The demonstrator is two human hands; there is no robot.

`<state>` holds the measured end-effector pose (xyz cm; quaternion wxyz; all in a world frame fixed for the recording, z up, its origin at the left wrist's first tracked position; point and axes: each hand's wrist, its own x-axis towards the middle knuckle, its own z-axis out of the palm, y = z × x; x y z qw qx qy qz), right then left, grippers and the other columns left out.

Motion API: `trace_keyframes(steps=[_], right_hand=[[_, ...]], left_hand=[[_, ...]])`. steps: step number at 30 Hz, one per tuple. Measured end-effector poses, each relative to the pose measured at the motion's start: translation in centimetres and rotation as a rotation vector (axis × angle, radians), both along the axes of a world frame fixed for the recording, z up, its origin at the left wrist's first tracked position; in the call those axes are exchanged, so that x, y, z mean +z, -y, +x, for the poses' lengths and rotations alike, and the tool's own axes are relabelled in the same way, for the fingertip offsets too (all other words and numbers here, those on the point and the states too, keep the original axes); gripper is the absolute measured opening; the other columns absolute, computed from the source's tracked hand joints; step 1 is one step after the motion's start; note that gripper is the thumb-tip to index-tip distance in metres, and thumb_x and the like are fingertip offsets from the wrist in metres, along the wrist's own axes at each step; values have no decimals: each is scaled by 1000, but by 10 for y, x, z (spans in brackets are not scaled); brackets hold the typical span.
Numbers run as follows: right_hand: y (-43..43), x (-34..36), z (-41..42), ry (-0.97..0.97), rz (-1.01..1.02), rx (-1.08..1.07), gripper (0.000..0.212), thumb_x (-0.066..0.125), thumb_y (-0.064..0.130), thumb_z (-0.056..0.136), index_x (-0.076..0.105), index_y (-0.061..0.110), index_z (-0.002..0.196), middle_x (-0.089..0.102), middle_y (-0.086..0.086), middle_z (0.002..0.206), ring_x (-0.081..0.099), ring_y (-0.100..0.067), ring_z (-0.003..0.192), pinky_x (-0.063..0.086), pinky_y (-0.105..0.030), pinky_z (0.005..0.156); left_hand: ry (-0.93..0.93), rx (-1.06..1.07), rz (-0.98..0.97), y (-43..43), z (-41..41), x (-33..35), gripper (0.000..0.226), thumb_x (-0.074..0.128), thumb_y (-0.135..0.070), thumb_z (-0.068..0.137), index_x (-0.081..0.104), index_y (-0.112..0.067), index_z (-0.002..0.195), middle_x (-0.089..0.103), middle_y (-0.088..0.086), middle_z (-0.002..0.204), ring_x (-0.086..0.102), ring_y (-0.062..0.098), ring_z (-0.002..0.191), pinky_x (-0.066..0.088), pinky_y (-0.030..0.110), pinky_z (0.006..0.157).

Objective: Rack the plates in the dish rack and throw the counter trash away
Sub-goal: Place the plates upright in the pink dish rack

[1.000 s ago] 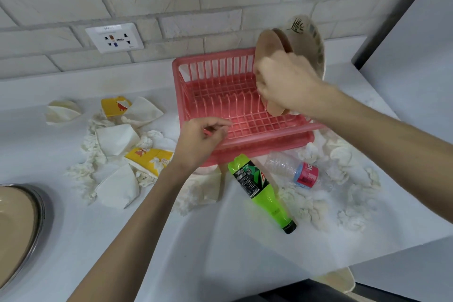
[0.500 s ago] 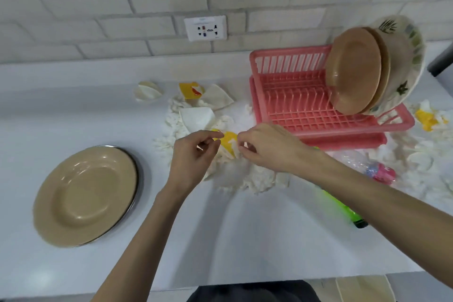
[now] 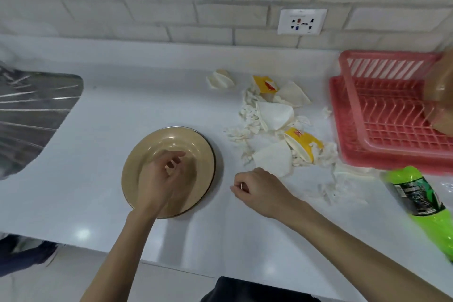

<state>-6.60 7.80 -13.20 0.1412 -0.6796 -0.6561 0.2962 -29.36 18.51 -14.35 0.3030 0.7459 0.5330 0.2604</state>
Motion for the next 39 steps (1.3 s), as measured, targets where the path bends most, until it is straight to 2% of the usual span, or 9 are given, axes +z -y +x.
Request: trace_keyframes(steps=[3,6,11,16,20,23,28,34,39], right_hand=[[-13,-5,-18,-31,-5,-36,27,50,37,96,59,18,79,58,4,64,56,-16,63,38,-28,54],[-26,-7,-31,-42,-3,-93,30,50,40,96,60,16,81,59,5,67,56,-17,64,41,-30,57],[-41,-16,-46,-114,-45,-194,35,50,39,93,58,8,78,62,-5,70,50,-17,59,46,-34,58],[-50,-22,-49,-121,-85,-215,27,54,35,93,58,14,77,60,5,65,55,-12,56,44,-29,57],[-54,-21,-47,-162,-111,-226,26,57,33,93,59,13,76,63,3,65,52,-9,48,49,-31,58],[-56,-24,-46,-221,-117,-257,26,59,30,92,59,14,72,63,2,65,61,-15,57,54,-37,61],[-57,-27,-45,-277,-130,-307,27,59,27,91,58,12,69,64,0,61,64,-21,55,56,-39,56],[-59,-17,-37,-467,-71,-397,25,59,18,95,55,12,70,66,-9,59,58,-18,42,46,-24,46],[-60,-7,-19,-564,19,-473,22,57,14,96,51,5,76,67,-11,59,59,-23,43,38,-19,42]], left_hand=[[-85,65,-4,-17,-26,-10,14,64,-27,94,69,-32,105,63,-18,99,57,-1,91,44,23,77],[-217,87,102,-35,-40,-19,23,64,-30,93,67,-30,116,60,-12,119,51,15,107,45,36,92],[-249,151,64,-71,-62,-29,46,68,-25,89,55,-24,133,54,-2,132,48,25,119,43,46,97],[33,255,-139,-88,-66,-30,34,79,-22,80,70,-26,112,66,-9,115,61,16,101,46,21,83],[104,247,-128,-91,-64,-25,32,80,-18,79,72,-25,109,66,-15,106,63,15,98,45,12,80],[125,239,-121,-95,-60,-20,31,81,-16,79,73,-25,108,64,-18,105,64,15,96,40,1,71],[179,228,-111,-98,-53,-9,32,81,-15,79,73,-23,109,67,-12,109,64,6,90,41,-2,68],[204,233,-92,-104,-45,3,31,72,-14,85,73,-24,114,70,-15,100,61,-14,84,40,-3,71],[226,211,-80,-106,-25,13,32,67,-16,89,71,-27,119,66,-26,96,61,-15,87,44,5,77]])
